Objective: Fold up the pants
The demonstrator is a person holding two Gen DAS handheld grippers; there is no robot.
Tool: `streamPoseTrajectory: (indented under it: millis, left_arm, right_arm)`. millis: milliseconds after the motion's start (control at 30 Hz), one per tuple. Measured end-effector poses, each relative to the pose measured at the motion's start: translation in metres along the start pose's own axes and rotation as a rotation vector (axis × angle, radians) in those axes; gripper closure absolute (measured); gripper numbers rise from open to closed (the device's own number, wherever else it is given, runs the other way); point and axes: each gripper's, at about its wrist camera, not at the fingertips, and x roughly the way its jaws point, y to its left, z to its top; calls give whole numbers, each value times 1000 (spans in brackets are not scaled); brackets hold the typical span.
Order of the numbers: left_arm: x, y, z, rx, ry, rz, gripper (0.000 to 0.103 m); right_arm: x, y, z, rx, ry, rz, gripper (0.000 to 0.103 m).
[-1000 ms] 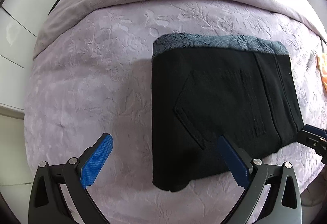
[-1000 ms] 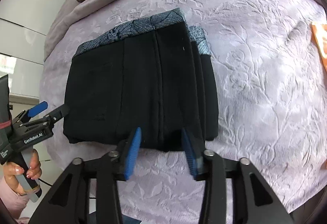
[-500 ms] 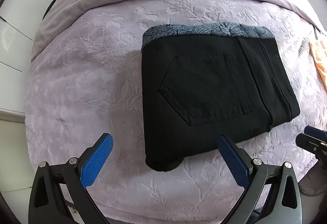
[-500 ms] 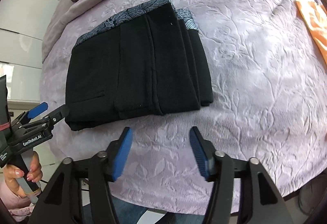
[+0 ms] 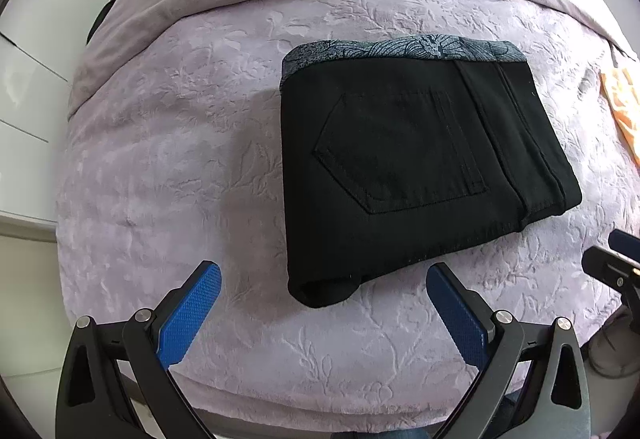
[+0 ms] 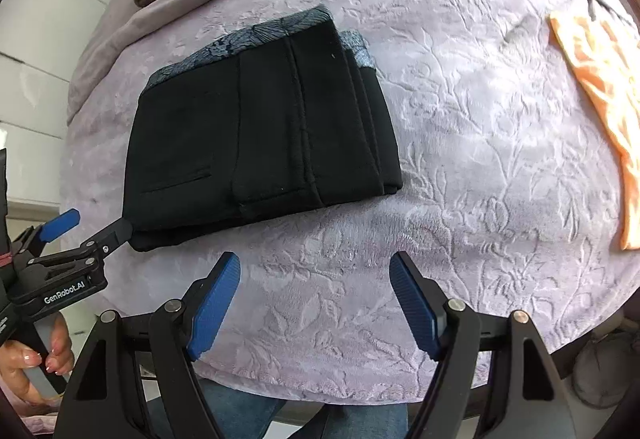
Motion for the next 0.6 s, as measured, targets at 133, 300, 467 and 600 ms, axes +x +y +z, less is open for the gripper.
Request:
streamPoseTrajectory:
  millis: [133,300,467,600]
  left_arm:
    - [-4,8,-2,-25,-15,-7,0]
    - [-2,24,-1,-65,-15,-5,0]
    - [5,39,1,-101,9,-46,0]
    - [7,42,4,-111,14,-57,0]
  right_arm:
    - [1,4,1,-2,1,-8,23]
    - [0,5,1,0,5,-3,23]
    - [-6,-11,5,40,-25,24,23]
    - [-15,-33,11,82,-47,47,23]
